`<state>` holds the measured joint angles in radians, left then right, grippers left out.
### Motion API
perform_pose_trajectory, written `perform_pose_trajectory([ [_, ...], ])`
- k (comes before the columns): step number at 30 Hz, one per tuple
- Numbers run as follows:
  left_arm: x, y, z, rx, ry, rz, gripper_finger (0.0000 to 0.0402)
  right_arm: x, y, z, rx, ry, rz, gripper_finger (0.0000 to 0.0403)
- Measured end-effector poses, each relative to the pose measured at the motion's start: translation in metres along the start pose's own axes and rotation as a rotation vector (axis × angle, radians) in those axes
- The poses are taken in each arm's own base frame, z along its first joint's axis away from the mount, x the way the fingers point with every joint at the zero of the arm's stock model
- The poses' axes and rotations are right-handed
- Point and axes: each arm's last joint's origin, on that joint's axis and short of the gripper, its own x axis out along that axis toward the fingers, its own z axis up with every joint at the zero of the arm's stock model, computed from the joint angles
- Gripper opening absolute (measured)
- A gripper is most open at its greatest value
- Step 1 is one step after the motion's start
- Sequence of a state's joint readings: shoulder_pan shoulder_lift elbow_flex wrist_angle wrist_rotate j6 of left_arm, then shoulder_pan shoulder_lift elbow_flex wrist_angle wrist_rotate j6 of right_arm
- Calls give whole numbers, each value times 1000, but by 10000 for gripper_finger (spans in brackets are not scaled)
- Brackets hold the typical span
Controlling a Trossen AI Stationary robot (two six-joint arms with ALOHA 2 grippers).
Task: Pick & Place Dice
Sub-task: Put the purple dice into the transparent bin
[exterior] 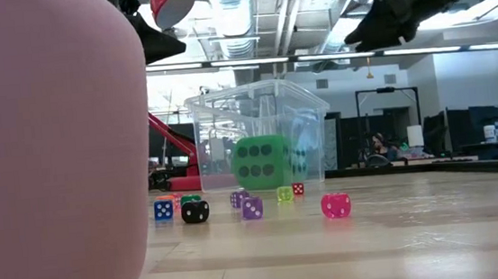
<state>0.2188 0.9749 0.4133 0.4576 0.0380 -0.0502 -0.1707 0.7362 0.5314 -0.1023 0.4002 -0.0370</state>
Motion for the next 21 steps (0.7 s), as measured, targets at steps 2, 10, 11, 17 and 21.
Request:
perform_pose_trajectory([
  [2,0,0,0,0,0,0,1,-3,-1,-8,10,-16,-2,400],
  [10,0,0,0,0,1,0,1,-12,-4,-36,59,-134,-6,400],
  [11,0,0,0,0,1,0,1,-13,-4,-40,63,-149,-7,400],
  [17,0,0,2,0,-22,-1,1,-17,-5,-61,72,-227,-12,400],
  [21,0,0,2,-46,-23,2,1,-19,-6,-72,83,-249,-14,400],
])
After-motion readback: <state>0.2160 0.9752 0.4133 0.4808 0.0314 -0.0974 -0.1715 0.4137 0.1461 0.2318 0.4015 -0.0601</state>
